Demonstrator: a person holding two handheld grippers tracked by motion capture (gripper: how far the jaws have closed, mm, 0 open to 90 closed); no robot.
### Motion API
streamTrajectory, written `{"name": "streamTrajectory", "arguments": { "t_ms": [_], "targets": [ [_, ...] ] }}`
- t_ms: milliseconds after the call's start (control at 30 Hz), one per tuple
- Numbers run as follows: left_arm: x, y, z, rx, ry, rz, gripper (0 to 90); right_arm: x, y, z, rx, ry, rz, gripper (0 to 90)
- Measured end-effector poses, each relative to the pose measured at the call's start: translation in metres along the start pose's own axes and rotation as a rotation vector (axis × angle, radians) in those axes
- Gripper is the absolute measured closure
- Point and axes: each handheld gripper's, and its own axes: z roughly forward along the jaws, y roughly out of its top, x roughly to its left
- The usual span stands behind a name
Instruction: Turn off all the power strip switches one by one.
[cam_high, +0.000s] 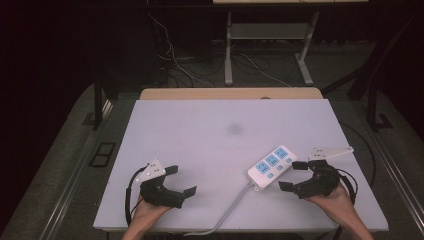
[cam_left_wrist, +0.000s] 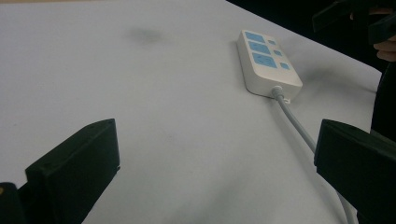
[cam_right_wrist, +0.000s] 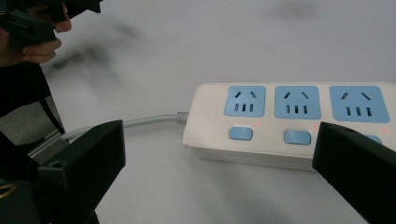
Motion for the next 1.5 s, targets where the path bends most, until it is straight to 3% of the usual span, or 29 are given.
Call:
{"name": "streamTrajectory", "arguments": {
  "t_ms": [800, 1367, 1500],
  "targets": [
    [0.000, 0.000, -0.001, -0.003, -0.003, -0.001, 0.0, -0.006, 0.030, 0.021, 0.115, 0.017, -0.069, 2.4],
    [0.001, 0.000, 0.000, -0.001, -0.004, -0.001, 0.0, -0.021, 0.031, 0.035, 0.162, 0.015, -0.046, 2.4],
    [0.001, 0.000, 0.000, 0.001, -0.005, 0.001, 0.0, -0.023, 0.031, 0.037, 0.175, 0.025, -0.055, 17.1]
  ]
}}
